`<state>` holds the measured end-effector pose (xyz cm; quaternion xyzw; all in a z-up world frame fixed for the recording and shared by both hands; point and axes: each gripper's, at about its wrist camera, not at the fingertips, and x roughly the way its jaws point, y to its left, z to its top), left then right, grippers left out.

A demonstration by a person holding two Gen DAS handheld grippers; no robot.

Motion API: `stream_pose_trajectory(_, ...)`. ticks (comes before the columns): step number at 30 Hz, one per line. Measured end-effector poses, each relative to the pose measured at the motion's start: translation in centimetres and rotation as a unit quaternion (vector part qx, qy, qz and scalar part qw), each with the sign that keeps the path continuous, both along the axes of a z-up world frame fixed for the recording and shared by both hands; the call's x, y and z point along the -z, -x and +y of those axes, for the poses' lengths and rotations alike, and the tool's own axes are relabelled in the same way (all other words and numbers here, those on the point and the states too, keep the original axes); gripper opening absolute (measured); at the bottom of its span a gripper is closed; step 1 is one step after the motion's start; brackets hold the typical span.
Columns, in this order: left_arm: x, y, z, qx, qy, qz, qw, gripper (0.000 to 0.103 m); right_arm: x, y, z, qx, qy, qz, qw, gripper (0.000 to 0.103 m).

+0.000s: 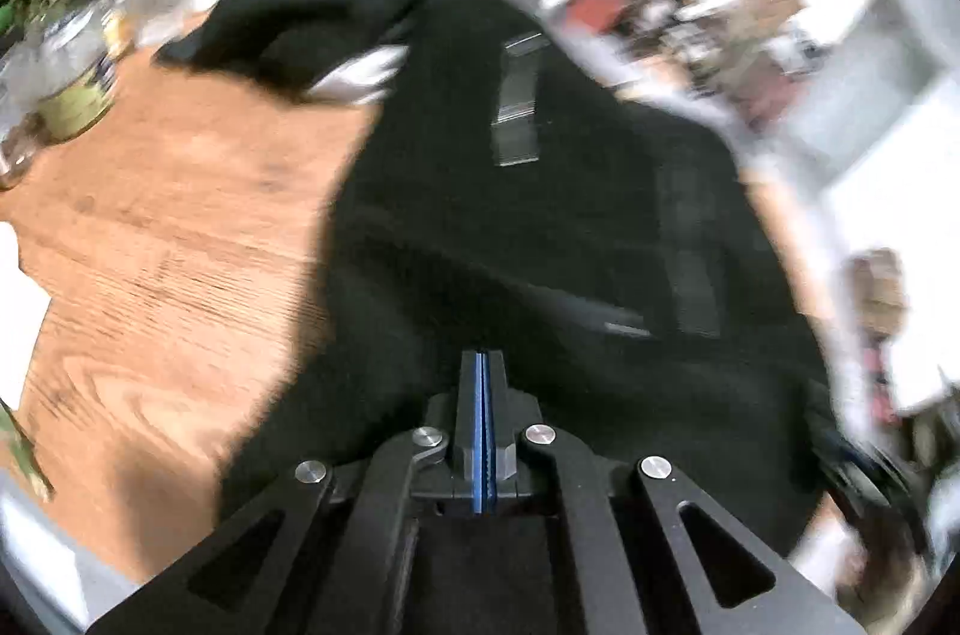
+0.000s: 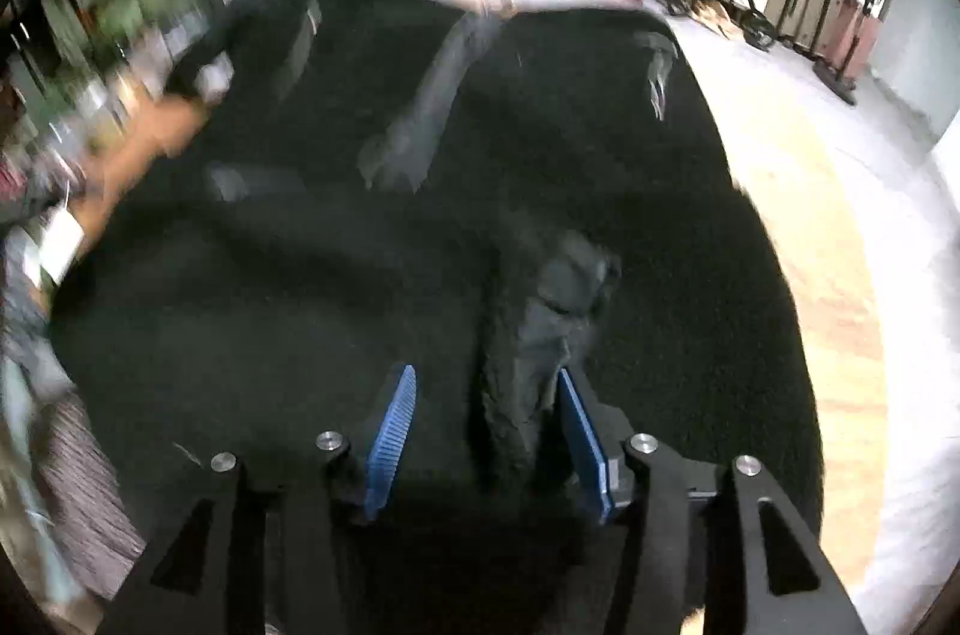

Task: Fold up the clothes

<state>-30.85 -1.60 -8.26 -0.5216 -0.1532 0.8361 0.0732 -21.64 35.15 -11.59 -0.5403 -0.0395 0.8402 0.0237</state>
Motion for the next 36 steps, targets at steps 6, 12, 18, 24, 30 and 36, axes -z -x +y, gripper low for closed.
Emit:
stream_pose_trajectory(6,0.9,0.9,-3.0,-0.063,-0.014,-0.036,0.9973,0.003,0.9,-0.1,5.1,0.044,0.117,-0.051,0.991,0.041)
stream_pose_trajectory(12,0.1,0.6,1.3,0.041,-0.011,-0.111,0.9929,0.003,-5.8,1.3,2.7,-0.025,0.129,0.032,0.991,0.046)
stream_pose_trajectory(18,5.3,-0.4,-2.3,0.031,-0.061,-0.174,0.9823,0.003,2.0,7.2,4.3,0.011,0.122,-0.076,0.990,0.004)
stream_pose_trajectory(24,0.8,-5.3,-3.1,0.048,-0.091,-0.102,0.9894,0.003,-2.1,2.8,6.6,0.024,0.213,-0.029,0.976,0.035)
stream_pose_trajectory(30,3.6,-7.9,-2.0,0.055,-0.018,-0.153,0.9865,0.003,-2.1,-1.6,3.7,-0.013,0.141,-0.051,0.989,0.031)
stream_pose_trajectory(36,-3.5,-10.3,-0.4,0.075,-0.044,-0.046,0.9952,0.003,-7.6,-3.8,0.5,-0.093,0.136,0.005,0.986,0.039)
